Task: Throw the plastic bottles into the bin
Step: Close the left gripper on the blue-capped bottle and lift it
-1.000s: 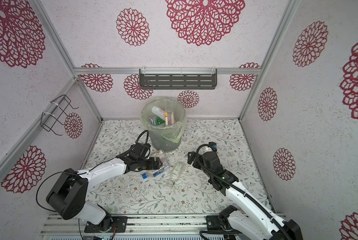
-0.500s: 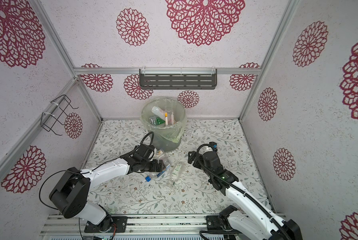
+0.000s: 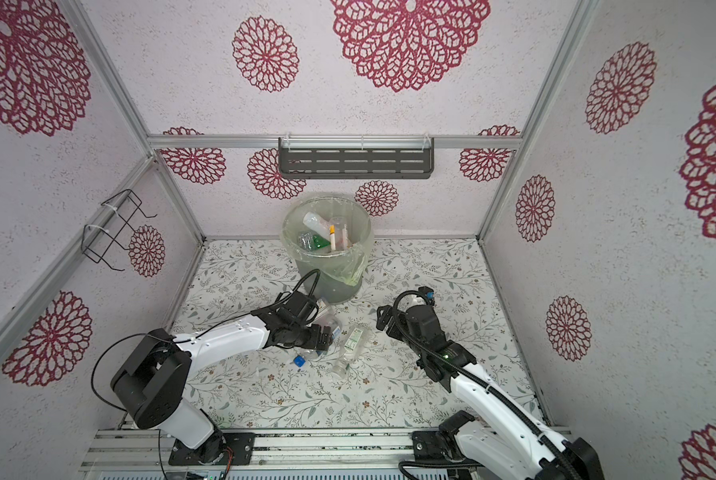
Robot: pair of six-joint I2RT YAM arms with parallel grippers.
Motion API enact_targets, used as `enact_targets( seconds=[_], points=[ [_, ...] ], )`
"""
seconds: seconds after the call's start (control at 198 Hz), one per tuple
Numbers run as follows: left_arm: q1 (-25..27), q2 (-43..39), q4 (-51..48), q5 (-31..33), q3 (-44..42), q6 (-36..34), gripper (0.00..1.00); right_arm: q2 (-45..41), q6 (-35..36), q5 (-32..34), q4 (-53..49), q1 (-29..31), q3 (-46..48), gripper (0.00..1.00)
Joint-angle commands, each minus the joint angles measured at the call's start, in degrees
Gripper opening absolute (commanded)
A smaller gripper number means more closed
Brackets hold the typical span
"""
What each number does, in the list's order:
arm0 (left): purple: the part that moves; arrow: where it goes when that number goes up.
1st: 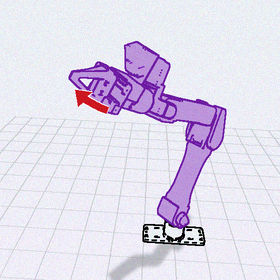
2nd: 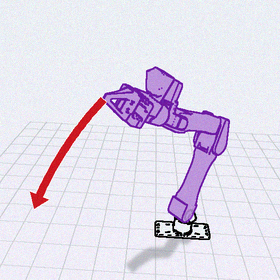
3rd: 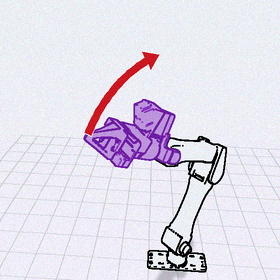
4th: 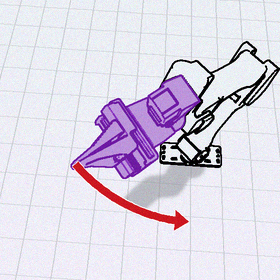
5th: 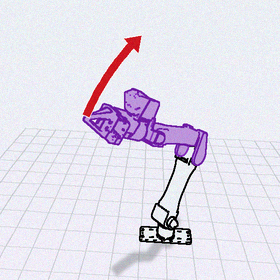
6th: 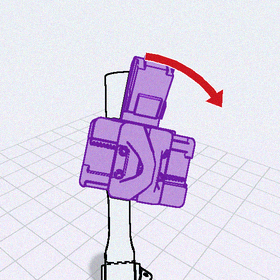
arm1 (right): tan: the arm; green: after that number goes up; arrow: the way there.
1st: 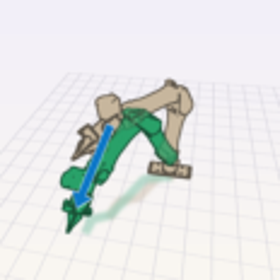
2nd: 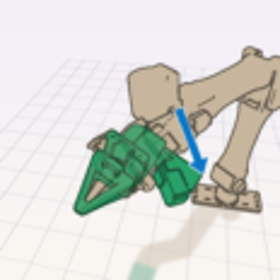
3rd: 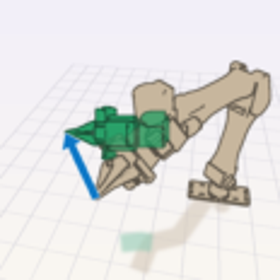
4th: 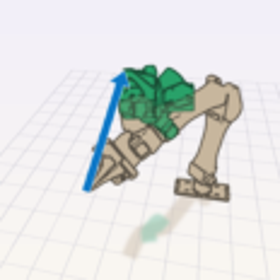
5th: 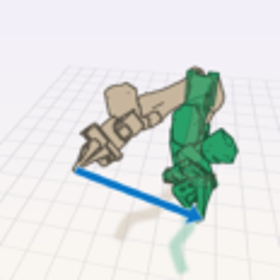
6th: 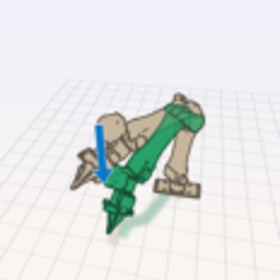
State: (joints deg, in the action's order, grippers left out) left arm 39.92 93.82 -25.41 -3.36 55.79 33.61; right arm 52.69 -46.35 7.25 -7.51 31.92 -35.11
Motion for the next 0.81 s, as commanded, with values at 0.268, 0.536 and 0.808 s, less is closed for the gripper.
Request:
enact_targets(
  seconds=[0.268,0.536,0.808],
  points=[
    [1.96,3.05,-2.73,4.91,3.77,-2.15,0.92,-1.55,-1.01,-0.33,1.93,-0.46,0.3,0.99],
    [2.79,4.77,-3.07,5.97,4.93,-1.97,0.9,-1.54,-1.24,-0.79,2.41,-0.71,0.57,0.99],
    [3.31,5.31,-2.81,6.32,4.87,-1.76,0.8,-1.36,-1.32,-1.07,2.84,-0.98,0.75,0.99]
  ],
)
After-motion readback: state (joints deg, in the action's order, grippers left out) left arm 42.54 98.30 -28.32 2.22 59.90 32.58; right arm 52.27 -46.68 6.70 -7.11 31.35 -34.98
